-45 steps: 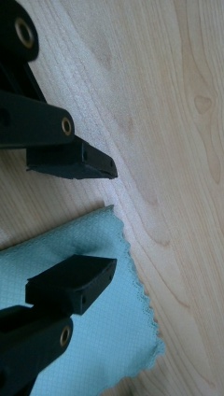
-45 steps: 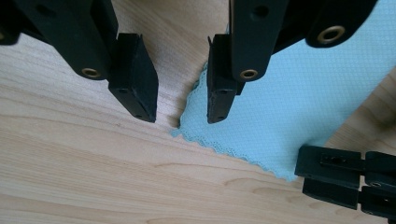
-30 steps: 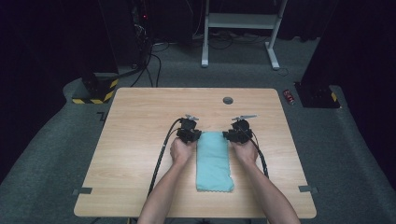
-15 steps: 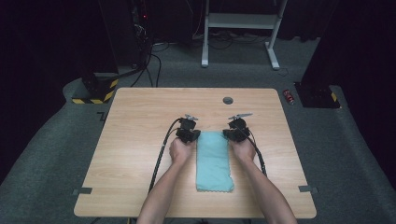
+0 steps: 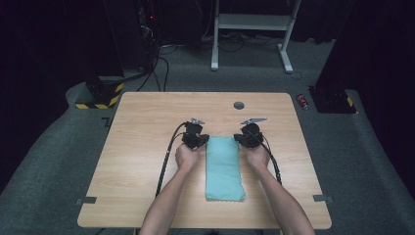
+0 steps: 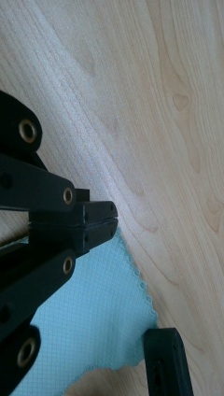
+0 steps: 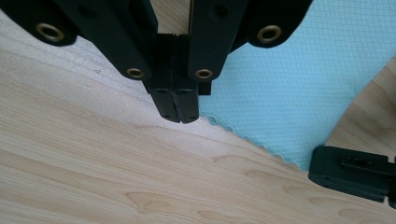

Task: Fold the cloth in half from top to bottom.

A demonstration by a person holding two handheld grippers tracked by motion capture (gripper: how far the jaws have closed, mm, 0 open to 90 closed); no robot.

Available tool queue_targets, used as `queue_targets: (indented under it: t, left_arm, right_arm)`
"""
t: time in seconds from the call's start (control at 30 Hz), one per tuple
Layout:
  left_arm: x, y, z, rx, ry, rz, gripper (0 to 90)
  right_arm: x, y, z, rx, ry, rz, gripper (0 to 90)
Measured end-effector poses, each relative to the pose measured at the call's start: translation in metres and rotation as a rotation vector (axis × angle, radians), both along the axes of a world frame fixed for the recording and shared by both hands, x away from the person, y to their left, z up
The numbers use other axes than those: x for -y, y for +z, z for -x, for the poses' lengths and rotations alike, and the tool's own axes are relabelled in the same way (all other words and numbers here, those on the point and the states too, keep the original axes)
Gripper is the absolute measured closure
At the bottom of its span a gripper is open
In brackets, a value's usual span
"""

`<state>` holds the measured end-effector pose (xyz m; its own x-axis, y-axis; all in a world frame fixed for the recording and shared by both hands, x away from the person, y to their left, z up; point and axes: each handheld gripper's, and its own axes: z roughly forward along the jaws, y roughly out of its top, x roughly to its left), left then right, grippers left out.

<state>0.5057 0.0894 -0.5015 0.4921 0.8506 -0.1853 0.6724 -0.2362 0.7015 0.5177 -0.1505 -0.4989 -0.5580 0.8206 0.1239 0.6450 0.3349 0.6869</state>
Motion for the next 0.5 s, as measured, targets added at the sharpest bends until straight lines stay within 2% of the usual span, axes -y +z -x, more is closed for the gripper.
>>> queue_targets:
  t: [0.17, 0.33, 0.37, 0.43, 0.5]
  left_arm:
    - [0.0, -0.004, -0.001, -0.014, -0.003, -0.023, 89.9]
    - [0.002, -0.008, -0.003, -0.023, 0.002, -0.03, 89.9]
    - [0.002, -0.008, -0.003, -0.023, 0.002, -0.031, 89.9]
    - [0.002, -0.009, -0.003, -0.023, 0.001, -0.033, 89.9]
    - [0.003, -0.009, -0.003, -0.026, 0.001, -0.032, 89.9]
  right_arm:
    - [-0.002, -0.006, -0.003, -0.007, 0.007, 0.011, 89.4]
    - [-0.006, -0.013, -0.005, 0.0, 0.012, 0.063, 74.0]
    - [-0.007, -0.013, -0.004, -0.003, 0.005, 0.059, 71.7]
    - [-0.01, -0.013, -0.004, 0.011, 0.011, 0.073, 69.6]
    - [-0.012, -0.013, -0.003, 0.019, 0.016, 0.089, 71.7]
